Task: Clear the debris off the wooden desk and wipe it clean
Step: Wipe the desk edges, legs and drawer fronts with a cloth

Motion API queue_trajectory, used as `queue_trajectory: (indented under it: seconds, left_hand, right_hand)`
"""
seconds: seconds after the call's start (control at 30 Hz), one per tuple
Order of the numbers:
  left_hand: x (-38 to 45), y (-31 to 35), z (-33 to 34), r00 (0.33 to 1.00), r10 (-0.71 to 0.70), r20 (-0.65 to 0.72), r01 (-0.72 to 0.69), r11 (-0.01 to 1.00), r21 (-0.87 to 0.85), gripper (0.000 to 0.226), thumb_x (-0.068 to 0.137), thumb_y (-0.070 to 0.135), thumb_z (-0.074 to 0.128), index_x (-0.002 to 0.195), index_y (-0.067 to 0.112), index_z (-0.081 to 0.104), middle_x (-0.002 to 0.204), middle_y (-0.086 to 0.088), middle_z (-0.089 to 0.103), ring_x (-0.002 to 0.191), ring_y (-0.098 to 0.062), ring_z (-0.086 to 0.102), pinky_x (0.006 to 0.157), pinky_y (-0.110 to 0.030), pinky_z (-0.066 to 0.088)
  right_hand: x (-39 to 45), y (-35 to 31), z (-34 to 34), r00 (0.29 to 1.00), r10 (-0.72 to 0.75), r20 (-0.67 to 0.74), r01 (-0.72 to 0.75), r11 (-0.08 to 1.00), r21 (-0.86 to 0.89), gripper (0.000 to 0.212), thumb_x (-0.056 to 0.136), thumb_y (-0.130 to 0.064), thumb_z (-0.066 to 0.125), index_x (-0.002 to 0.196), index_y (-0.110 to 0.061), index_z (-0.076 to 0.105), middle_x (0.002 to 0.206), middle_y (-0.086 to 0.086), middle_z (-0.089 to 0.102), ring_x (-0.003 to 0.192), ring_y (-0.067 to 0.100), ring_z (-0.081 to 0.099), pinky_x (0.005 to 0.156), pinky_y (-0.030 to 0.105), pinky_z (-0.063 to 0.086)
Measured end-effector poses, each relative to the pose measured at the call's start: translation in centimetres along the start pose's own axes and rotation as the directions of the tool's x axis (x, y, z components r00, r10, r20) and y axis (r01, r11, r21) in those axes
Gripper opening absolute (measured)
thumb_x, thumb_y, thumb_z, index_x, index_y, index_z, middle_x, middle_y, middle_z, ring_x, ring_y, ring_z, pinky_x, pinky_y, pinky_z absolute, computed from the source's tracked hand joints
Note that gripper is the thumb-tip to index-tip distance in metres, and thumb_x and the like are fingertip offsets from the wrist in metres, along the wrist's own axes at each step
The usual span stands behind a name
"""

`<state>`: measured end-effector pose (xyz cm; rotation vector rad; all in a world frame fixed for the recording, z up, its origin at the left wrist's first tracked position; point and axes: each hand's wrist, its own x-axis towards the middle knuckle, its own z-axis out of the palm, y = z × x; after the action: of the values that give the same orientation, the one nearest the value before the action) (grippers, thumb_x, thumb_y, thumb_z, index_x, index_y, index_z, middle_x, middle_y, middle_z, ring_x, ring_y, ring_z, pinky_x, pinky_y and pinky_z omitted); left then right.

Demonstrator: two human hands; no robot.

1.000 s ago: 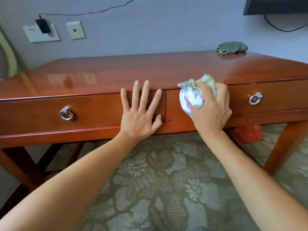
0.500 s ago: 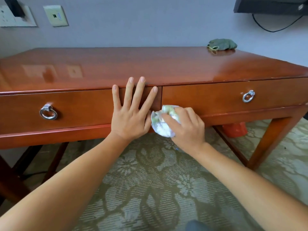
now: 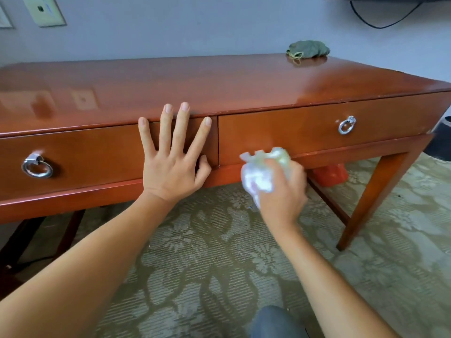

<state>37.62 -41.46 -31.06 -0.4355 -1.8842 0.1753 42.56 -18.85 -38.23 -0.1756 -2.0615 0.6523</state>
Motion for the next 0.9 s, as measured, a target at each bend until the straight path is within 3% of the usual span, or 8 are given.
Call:
queue_trajectory:
  seconds: [0.07, 0.13, 0.37, 0.43, 0.53, 0.6, 0.8, 0.9]
  left_hand:
    - [0.0, 0.2, 0.1, 1.0, -0.001, -0.005, 0.001, 1.0, 0.008, 0.072, 0.092, 0.036, 0.052, 0.161, 0.023, 0.036, 0.165, -0.023, 0.03, 0.152, -0.048, 0.026, 0.118, -0.075, 0.009]
    - [0.0, 0.3, 0.2, 1.0, -0.002, -0.004, 0.002, 1.0, 0.006, 0.073, 0.091, 0.037, 0.052, 0.161, 0.022, 0.036, 0.164, -0.024, 0.029, 0.152, -0.049, 0.025, 0.118, -0.076, 0.01]
    - [0.0, 0.1, 0.1, 1.0, -0.003, 0.003, 0.003, 1.0, 0.011, 0.074, 0.091, 0.037, 0.053, 0.162, 0.023, 0.034, 0.165, -0.023, 0.028, 0.153, -0.048, 0.023, 0.118, -0.076, 0.012]
    - [-0.1, 0.1, 0.2, 1.0, -0.001, 0.001, 0.001, 1.0, 0.014, 0.074, 0.091, 0.037, 0.052, 0.162, 0.022, 0.034, 0.165, -0.024, 0.028, 0.153, -0.048, 0.023, 0.117, -0.077, 0.012]
    - [-0.1, 0.2, 0.3, 1.0, -0.002, 0.003, 0.002, 1.0, 0.013, 0.074, 0.092, 0.038, 0.051, 0.162, 0.022, 0.033, 0.165, -0.024, 0.027, 0.152, -0.05, 0.024, 0.117, -0.077, 0.011]
    - [-0.1, 0.1, 0.3, 1.0, -0.001, 0.0, 0.001, 1.0, 0.024, 0.074, 0.092, 0.038, 0.051, 0.162, 0.022, 0.033, 0.165, -0.025, 0.028, 0.152, -0.05, 0.025, 0.117, -0.077, 0.011]
    - [-0.1, 0.2, 0.1, 1.0, 0.001, 0.004, -0.001, 1.0, 0.022, 0.074, 0.092, 0.038, 0.052, 0.162, 0.022, 0.033, 0.165, -0.024, 0.028, 0.153, -0.05, 0.024, 0.118, -0.076, 0.011]
    - [-0.2, 0.1, 0.2, 1.0, 0.003, 0.001, -0.003, 1.0, 0.031, 0.075, 0.091, 0.038, 0.053, 0.162, 0.022, 0.034, 0.165, -0.024, 0.029, 0.153, -0.049, 0.025, 0.119, -0.075, 0.01]
  right_hand:
    - [1.5, 2.2, -0.2, 0.919, 0.359, -0.165, -0.353, 0.934, 0.063, 0.029, 0.093, -0.048, 0.063, 0.119, -0.039, 0.069, 0.124, -0.013, 0.052, 0.116, 0.019, 0.054, 0.092, 0.047, 0.05]
    - [1.2, 1.3, 0.5, 0.876, 0.449, -0.175, -0.427, 0.892, 0.152, 0.042, 0.087, -0.055, 0.054, 0.12, -0.033, 0.07, 0.124, -0.001, 0.054, 0.112, 0.026, 0.058, 0.085, 0.037, 0.046]
    - [-1.6, -0.6, 0.9, 0.997, -0.053, 0.056, 0.05, 0.997, 0.059, 0.055, 0.071, -0.012, 0.08, 0.122, -0.031, 0.068, 0.124, 0.002, 0.054, 0.111, 0.03, 0.058, 0.067, 0.04, 0.055]
    - [0.4, 1.9, -0.1, 0.987, 0.153, 0.057, -0.153, 0.988, -0.013, 0.047, 0.08, -0.022, 0.075, 0.123, -0.039, 0.064, 0.13, -0.005, 0.049, 0.115, 0.026, 0.057, 0.08, 0.044, 0.055]
    - [3.0, 4.1, -0.6, 0.849, 0.52, -0.09, -0.51, 0.852, 0.115, 0.025, 0.095, -0.039, 0.06, 0.12, -0.039, 0.059, 0.128, -0.006, 0.05, 0.117, 0.019, 0.055, 0.093, 0.045, 0.049]
    - [3.2, 2.8, 0.0, 0.792, 0.602, -0.105, -0.578, 0.794, 0.186, 0.028, 0.097, -0.036, 0.059, 0.124, -0.028, 0.057, 0.122, 0.0, 0.054, 0.113, 0.012, 0.049, 0.091, 0.04, 0.046]
    - [-1.7, -2.2, 0.1, 0.98, 0.03, 0.198, -0.044, 0.997, 0.071, 0.042, 0.078, -0.029, 0.08, 0.116, -0.038, 0.062, 0.115, -0.007, 0.051, 0.102, 0.022, 0.06, 0.064, 0.033, 0.04]
    - [3.3, -0.2, -2.3, 0.953, 0.299, 0.042, -0.299, 0.954, -0.009, 0.036, 0.086, -0.038, 0.073, 0.119, -0.033, 0.06, 0.109, -0.006, 0.05, 0.1, 0.027, 0.061, 0.071, 0.036, 0.04]
